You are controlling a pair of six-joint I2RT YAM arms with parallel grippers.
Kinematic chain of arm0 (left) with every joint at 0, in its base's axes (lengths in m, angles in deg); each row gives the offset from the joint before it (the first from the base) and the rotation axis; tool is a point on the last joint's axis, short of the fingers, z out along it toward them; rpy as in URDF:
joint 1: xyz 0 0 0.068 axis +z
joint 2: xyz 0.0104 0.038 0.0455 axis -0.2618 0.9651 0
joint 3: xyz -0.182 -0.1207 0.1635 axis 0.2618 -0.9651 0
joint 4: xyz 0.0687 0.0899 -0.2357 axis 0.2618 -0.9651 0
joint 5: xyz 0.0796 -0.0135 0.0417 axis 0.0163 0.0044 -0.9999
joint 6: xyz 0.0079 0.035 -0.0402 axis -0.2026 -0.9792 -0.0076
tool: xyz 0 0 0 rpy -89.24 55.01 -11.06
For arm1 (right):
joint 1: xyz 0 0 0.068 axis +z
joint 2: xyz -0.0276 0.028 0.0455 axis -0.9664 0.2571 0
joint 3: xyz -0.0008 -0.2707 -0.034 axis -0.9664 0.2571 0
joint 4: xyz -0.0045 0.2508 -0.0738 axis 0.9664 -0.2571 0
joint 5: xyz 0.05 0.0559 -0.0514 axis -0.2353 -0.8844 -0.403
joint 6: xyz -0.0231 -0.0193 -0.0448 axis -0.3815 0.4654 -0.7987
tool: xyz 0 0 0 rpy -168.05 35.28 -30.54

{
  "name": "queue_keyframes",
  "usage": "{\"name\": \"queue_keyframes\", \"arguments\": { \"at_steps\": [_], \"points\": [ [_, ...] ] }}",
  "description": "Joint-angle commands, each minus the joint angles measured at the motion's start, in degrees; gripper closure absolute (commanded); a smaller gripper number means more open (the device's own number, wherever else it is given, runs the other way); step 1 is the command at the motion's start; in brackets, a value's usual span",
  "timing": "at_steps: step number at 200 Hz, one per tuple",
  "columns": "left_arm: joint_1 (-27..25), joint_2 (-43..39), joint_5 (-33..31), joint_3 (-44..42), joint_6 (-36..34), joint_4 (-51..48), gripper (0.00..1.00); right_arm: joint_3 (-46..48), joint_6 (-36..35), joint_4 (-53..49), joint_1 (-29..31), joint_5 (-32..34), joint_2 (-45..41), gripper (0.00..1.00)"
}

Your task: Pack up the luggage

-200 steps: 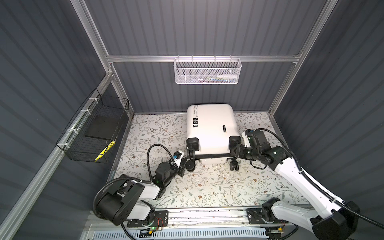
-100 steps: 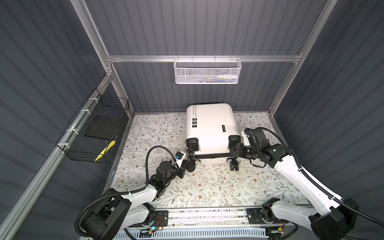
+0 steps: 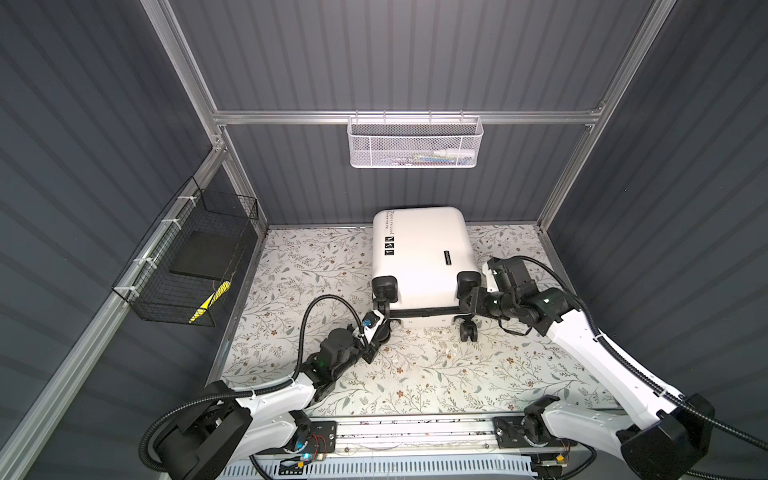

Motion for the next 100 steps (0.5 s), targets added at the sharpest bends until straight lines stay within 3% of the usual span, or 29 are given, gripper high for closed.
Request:
{"name": "queue_keyframes", "arguments": {
  "at_steps": [1,100],
  "points": [
    [-3.6,0.8,3.1,2.3,-3.5,2.0,1.00,0.2,0.2,6.7,1.2,-2.3,0.0,1.00],
    [-13.2,11.2,-0.6,8.3,-5.7,7.0,1.00,0.4,1.0,7.4,2.6,-2.4,0.1,1.00]
  ]
}}
